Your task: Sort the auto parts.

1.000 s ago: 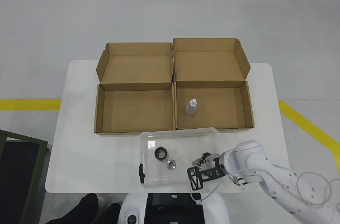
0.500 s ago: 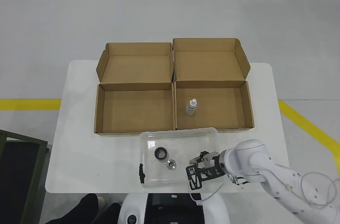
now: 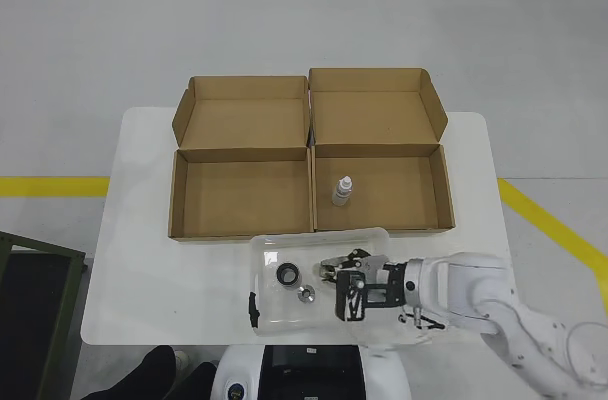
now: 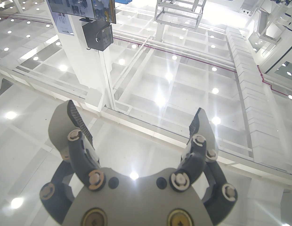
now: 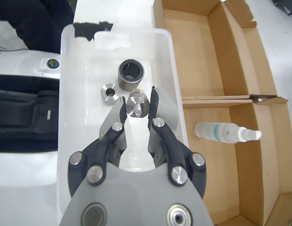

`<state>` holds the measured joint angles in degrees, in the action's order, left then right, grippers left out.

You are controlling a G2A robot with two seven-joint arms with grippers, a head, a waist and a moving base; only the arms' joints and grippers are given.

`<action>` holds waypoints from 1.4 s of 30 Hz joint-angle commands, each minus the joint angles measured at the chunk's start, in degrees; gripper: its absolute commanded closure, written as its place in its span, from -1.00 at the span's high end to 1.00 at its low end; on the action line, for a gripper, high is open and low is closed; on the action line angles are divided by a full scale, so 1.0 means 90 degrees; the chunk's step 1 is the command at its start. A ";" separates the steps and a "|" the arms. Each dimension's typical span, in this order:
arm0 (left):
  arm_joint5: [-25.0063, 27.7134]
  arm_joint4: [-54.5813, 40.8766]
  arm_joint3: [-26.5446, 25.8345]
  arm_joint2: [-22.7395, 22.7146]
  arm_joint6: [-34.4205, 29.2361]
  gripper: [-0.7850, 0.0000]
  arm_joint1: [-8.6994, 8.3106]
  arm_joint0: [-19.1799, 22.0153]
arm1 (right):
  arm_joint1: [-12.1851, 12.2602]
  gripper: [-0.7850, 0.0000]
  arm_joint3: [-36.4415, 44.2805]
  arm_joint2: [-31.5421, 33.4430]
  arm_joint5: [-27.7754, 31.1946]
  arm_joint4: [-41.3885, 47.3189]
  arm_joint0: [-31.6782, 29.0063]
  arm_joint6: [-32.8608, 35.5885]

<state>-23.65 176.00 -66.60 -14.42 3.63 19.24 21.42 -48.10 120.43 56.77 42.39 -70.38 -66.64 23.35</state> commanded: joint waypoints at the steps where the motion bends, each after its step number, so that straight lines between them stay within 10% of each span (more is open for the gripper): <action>1: 0.0000 0.0000 0.0000 0.0000 0.0000 1.00 0.0000 0.0000 | -0.0007 -1.00 0.0063 0.0090 -0.0230 0.0010 -0.0122 -0.0384; 14: 0.0000 0.0000 0.0000 0.0000 0.0000 1.00 0.0000 0.0000 | -0.0161 -1.00 0.0282 0.0357 -0.1099 0.0555 -0.0283 -0.2154; 42: 0.0000 0.0000 0.0000 0.0000 0.0000 1.00 0.0000 0.0000 | -0.0520 -1.00 0.0859 0.1044 -0.2277 0.1182 0.0395 -0.3311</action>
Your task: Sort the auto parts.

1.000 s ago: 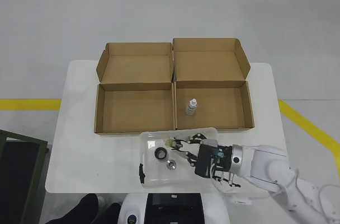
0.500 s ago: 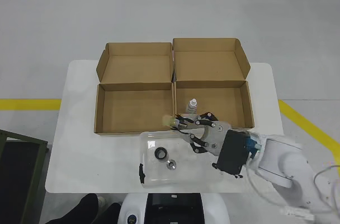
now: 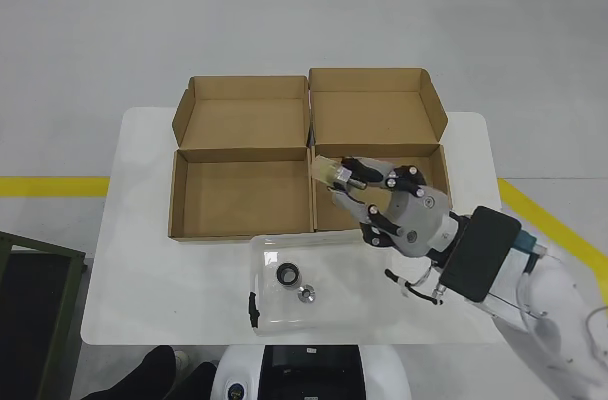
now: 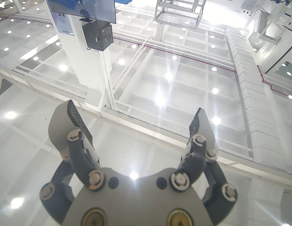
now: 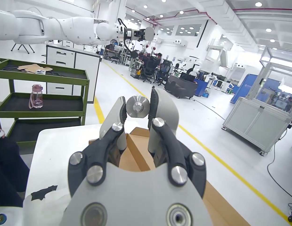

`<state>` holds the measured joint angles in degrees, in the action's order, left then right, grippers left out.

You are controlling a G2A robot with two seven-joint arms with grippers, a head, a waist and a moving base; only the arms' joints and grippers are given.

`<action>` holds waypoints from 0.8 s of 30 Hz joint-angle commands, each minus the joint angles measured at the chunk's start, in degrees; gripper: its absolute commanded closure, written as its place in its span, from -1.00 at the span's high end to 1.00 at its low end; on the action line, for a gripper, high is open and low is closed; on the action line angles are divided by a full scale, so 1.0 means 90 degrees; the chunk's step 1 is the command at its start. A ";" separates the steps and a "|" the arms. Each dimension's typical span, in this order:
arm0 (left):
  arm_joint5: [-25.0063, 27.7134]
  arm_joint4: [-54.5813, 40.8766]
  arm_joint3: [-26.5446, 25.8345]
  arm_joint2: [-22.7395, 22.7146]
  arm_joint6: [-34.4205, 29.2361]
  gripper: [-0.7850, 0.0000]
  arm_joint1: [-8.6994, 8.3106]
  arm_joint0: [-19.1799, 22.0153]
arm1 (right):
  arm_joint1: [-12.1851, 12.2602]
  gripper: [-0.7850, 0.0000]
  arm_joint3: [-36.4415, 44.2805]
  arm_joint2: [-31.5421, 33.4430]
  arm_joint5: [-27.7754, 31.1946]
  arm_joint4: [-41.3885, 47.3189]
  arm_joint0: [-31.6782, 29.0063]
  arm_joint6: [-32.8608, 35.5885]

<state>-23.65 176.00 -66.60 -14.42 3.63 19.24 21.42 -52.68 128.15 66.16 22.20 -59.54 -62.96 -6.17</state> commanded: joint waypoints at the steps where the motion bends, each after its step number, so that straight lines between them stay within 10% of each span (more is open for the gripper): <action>1: 0.0000 0.0000 0.0000 0.0000 0.0000 1.00 0.0000 0.0000 | -0.0022 -1.00 0.0002 0.0010 -0.0052 -0.0031 -0.0021 -0.0052; 24: 0.0000 0.0000 0.0000 0.0000 0.0000 1.00 0.0000 0.0000 | -0.0118 -1.00 -0.0585 0.0333 0.0305 -0.0493 -0.0650 0.0269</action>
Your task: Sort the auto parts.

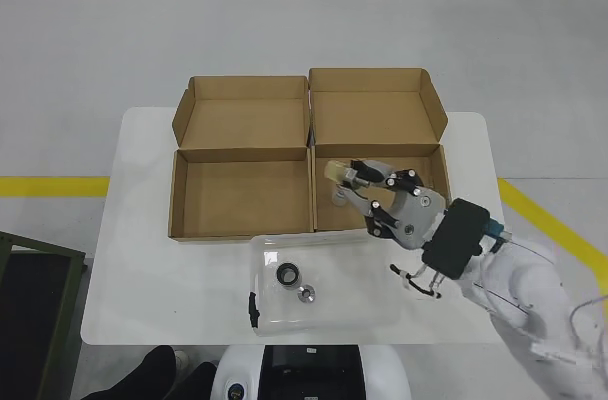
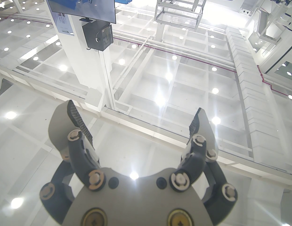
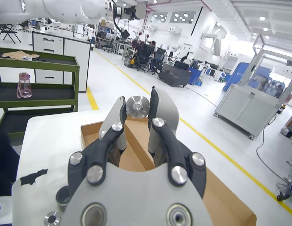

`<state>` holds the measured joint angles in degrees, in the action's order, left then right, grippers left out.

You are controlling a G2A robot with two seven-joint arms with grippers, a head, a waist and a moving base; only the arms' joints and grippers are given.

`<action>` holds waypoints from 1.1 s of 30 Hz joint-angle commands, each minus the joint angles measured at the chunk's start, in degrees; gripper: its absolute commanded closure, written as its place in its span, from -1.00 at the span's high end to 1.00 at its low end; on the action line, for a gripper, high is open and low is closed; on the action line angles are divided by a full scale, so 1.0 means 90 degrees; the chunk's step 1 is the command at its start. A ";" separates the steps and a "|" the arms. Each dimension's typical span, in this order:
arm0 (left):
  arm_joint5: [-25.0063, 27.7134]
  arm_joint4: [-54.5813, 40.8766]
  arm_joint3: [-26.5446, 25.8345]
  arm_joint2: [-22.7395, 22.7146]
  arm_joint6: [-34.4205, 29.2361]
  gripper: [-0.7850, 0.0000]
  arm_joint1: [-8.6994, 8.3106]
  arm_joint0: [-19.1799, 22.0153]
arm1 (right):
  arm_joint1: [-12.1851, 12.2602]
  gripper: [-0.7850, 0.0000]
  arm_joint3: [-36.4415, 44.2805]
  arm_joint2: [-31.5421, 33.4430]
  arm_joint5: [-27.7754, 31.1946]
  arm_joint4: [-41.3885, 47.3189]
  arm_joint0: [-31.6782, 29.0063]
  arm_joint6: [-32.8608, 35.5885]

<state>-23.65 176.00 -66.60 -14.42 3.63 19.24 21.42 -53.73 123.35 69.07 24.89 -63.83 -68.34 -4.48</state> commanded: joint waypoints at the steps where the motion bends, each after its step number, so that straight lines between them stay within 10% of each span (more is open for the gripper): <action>1: 0.0000 0.0000 0.0000 0.0000 0.0000 1.00 0.0000 0.0000 | 0.0000 -1.00 -0.0104 0.0024 0.0009 -0.0056 -0.0095 0.0171; 18: 0.0000 0.0000 0.0000 0.0000 0.0000 1.00 0.0000 0.0000 | 0.0106 -1.00 -0.0921 0.0813 0.0608 -0.0458 -0.0597 0.1768; 33: 0.0000 0.0000 0.0000 0.0000 0.0000 1.00 0.0000 0.0000 | 0.0008 -1.00 -0.2155 0.0366 0.0817 -0.0798 0.0260 0.2619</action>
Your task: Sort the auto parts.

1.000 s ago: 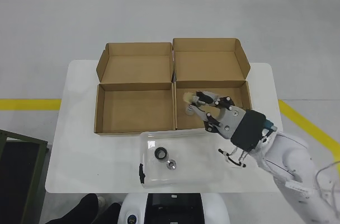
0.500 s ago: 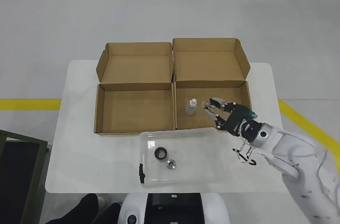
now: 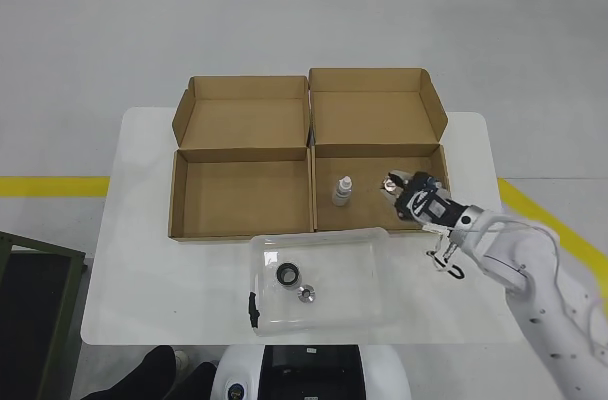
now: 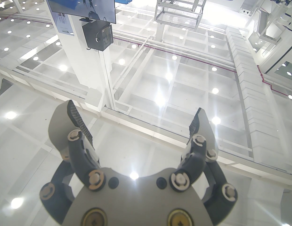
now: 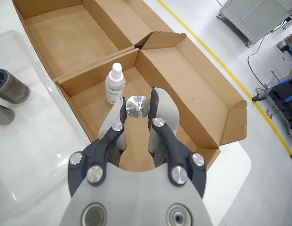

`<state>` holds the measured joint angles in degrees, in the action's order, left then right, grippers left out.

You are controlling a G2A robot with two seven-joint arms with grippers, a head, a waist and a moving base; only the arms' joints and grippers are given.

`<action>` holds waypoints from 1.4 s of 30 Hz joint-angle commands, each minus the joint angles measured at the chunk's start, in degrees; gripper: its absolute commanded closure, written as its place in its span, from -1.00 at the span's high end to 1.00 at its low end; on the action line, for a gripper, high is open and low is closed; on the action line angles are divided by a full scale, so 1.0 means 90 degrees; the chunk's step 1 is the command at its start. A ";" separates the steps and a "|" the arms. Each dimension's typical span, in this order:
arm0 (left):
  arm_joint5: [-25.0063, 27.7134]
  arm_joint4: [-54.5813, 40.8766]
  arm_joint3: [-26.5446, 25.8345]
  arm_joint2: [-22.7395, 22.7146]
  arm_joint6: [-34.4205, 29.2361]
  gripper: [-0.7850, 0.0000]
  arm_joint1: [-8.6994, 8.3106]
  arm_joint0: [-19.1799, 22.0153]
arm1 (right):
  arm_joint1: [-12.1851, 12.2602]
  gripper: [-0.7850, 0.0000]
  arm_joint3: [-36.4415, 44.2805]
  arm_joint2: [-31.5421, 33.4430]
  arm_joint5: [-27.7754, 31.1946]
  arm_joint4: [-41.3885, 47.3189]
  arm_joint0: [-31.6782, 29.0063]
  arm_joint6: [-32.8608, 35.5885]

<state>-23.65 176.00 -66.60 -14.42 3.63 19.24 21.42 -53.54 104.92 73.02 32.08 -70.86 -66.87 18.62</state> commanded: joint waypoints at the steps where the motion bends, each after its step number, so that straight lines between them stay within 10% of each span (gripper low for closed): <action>1: 0.0000 0.0000 0.0000 0.0000 0.0000 1.00 0.0000 0.0000 | -0.0029 -1.00 -0.0198 -0.0151 0.0057 -0.0004 0.0174 0.0092; 27: 0.0000 0.0000 0.0000 0.0000 0.0000 1.00 0.0000 0.0000 | -0.0539 -1.00 -0.2422 -0.1821 0.0317 0.0409 0.1787 0.0740; 33: 0.0000 0.0000 0.0000 0.0000 0.0000 1.00 0.0000 0.0000 | -0.0588 -0.47 -0.2612 -0.1889 0.0320 0.0438 0.1861 0.0770; 42: 0.0000 0.0000 0.0000 0.0000 0.0000 1.00 0.0000 0.0000 | -0.0630 -0.20 -0.2660 -0.1864 0.0348 0.0472 0.1937 0.0701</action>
<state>-23.65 176.00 -66.60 -14.42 3.63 19.24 21.42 -59.23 80.73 55.98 35.17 -66.64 -49.45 25.01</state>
